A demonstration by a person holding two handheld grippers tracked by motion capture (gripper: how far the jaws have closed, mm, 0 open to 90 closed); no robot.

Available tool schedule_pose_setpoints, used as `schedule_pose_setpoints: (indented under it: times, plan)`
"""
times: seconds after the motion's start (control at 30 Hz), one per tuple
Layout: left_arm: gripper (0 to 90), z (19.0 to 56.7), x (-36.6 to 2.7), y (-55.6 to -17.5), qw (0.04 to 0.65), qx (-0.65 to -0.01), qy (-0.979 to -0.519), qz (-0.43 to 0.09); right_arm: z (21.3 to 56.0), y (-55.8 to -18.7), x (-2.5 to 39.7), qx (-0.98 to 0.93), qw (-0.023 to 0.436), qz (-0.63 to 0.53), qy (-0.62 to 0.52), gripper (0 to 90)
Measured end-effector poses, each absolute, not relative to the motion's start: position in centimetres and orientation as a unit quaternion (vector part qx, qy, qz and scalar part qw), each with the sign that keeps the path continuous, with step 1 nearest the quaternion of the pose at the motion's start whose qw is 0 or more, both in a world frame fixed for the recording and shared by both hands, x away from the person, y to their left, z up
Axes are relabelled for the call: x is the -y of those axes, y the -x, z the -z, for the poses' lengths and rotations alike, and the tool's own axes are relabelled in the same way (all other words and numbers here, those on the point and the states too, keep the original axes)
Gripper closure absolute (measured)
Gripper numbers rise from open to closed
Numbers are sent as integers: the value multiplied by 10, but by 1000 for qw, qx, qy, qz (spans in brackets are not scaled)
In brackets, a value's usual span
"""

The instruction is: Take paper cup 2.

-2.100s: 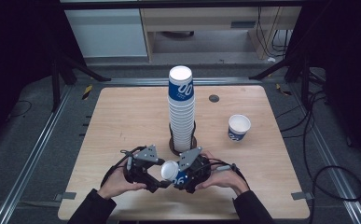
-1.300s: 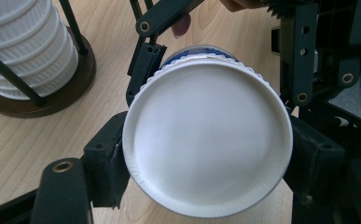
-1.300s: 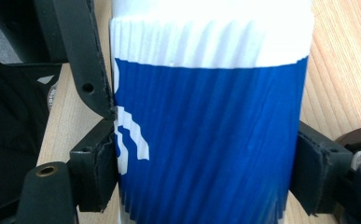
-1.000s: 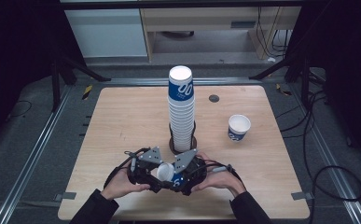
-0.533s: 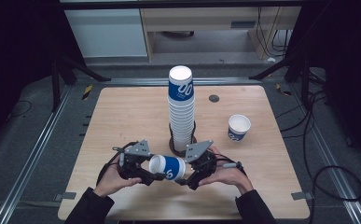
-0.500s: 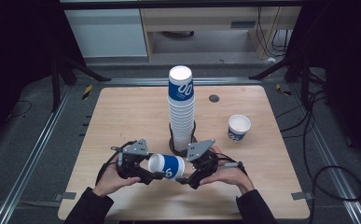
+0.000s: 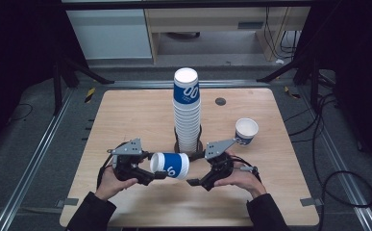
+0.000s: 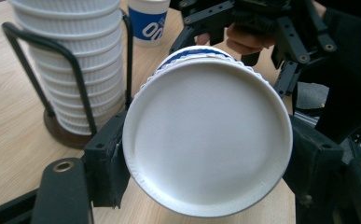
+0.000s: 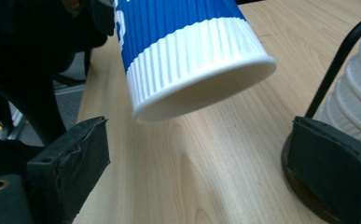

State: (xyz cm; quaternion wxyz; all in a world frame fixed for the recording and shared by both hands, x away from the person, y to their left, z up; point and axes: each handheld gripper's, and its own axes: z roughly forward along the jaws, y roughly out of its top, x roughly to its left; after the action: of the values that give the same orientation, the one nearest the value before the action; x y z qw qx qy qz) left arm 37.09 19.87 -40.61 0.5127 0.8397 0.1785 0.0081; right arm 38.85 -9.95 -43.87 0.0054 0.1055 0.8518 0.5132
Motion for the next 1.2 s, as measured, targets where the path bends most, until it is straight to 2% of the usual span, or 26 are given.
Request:
schedule_pose_setpoints:
  times: [0.53,0.87,1.0,1.2]
  plan:
    - [265,410,-186,-364,508,-129,-851,35,447,-382,83,-850,-52,-520,-67,52]
    - [266,414,-176,-361,493,-115,-862,40,455,-381,73,-855,-71,-510,-56,73]
    - [266,417,-174,-361,486,-116,-865,40,456,-379,71,-856,-72,-510,-49,144]
    - [267,417,-174,-361,485,-117,-866,39,456,-378,71,-859,-69,-506,-45,169]
